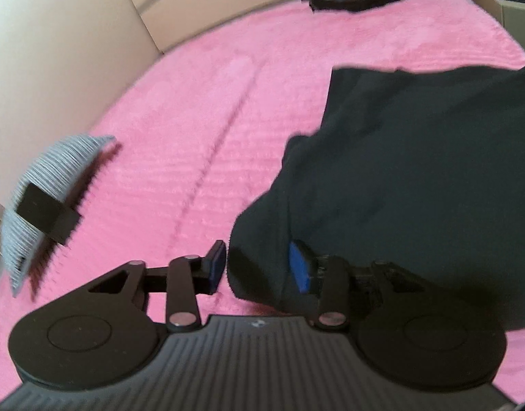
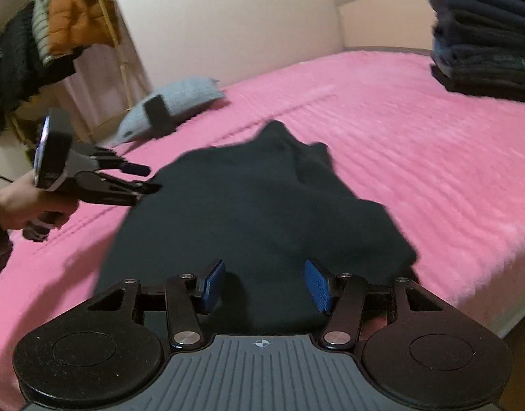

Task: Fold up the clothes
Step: 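Grasp the sweater edge with the right tool and tuck it under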

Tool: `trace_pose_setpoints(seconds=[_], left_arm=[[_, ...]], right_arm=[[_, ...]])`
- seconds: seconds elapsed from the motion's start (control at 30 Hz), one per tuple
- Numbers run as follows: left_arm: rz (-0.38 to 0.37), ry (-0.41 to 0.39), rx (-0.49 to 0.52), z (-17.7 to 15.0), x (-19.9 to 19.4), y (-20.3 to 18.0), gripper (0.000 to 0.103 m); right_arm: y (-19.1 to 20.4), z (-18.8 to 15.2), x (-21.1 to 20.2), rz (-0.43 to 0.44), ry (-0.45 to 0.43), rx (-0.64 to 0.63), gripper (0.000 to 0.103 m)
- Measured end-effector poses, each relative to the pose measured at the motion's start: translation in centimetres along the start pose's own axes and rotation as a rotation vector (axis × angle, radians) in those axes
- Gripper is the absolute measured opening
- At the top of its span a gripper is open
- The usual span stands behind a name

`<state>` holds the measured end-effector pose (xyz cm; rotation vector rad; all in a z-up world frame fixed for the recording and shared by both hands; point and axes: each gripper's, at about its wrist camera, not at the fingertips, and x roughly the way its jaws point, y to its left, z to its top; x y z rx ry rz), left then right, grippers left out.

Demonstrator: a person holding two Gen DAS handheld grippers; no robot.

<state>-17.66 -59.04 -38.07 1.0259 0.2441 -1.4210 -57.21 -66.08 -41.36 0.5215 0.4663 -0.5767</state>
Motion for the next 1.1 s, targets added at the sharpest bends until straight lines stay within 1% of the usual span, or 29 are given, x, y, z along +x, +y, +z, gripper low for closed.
trace_pose_setpoints(seconds=[0.07, 0.13, 0.2, 0.27, 0.3, 0.33, 0.37, 0.4, 0.47, 0.5, 0.6, 0.7, 0.8, 0.87, 0.9, 0.93, 1.03, 1.1], left_arm=[[-0.010, -0.007, 0.001, -0.2, 0.3, 0.3, 0.046], [-0.016, -0.014, 0.002, -0.3, 0.3, 0.7, 0.049], [-0.021, -0.021, 0.004, -0.5, 0.3, 1.1, 0.050], [-0.006, -0.025, 0.024, -0.6, -0.6, 1.3, 0.050], [0.013, -0.027, 0.037, -0.7, -1.3, 1.2, 0.050], [0.032, -0.028, 0.050, -0.9, -2.0, 1.1, 0.047], [0.050, -0.030, 0.064, -1.0, -2.7, 1.0, 0.042], [0.060, -0.031, 0.091, -1.4, -3.5, 0.7, 0.040], [0.079, -0.035, 0.145, -2.2, -5.1, 0.0, 0.040], [0.069, -0.041, 0.162, -2.7, -5.9, -0.4, 0.040], [0.035, -0.059, 0.236, -4.2, -8.2, -2.1, 0.042], [0.017, -0.072, 0.360, -5.9, -9.6, -4.7, 0.046], [0.004, -0.093, 0.469, -7.3, -10.1, -6.9, 0.051], [0.002, -0.117, 0.530, -7.8, -9.9, -7.8, 0.054], [0.004, -0.133, 0.562, -8.0, -9.7, -8.2, 0.055], [0.007, -0.151, 0.595, -8.1, -9.4, -8.6, 0.056], [0.041, -0.203, 0.729, -8.2, -8.1, -9.3, 0.058], [0.053, -0.219, 0.807, -7.9, -6.7, -9.4, 0.058]], right_arm=[[-0.3, -0.1, -0.3, -0.030, -0.008, -0.030, 0.056], [0.0, 0.0, -0.8, -0.073, 0.002, -0.065, 0.056], [0.5, 0.0, -1.3, -0.123, 0.016, -0.104, 0.056], [2.0, 0.2, -2.2, -0.157, 0.020, -0.160, 0.056], [3.0, 0.2, -2.9, -0.144, 0.016, -0.191, 0.056], [4.2, 0.2, -3.5, -0.116, 0.015, -0.225, 0.056], [5.6, 0.1, -3.9, -0.063, 0.021, -0.265, 0.056], [7.3, -0.2, -4.1, -0.009, 0.037, -0.322, 0.056], [11.0, -1.4, -4.2, 0.079, 0.084, -0.469, 0.056], [12.6, -2.0, -4.0, 0.109, 0.106, -0.539, 0.056], [16.1, -4.4, -2.6, 0.125, 0.163, -0.725, 0.056], [17.5, -5.9, -0.4, 0.071, 0.220, -0.843, 0.056], [17.0, -5.9, -0.2, 0.034, 0.232, -0.888, 0.056], [16.6, -5.7, -0.4, 0.017, 0.234, -0.908, 0.042], [16.4, -5.6, -0.5, 0.009, 0.235, -0.918, 0.028], [16.1, -5.5, -0.6, 0.000, 0.235, -0.928, 0.017], [15.5, -5.1, -0.9, -0.025, 0.238, -0.958, 0.014], [15.0, -4.9, -1.0, -0.042, 0.240, -0.978, 0.013]])
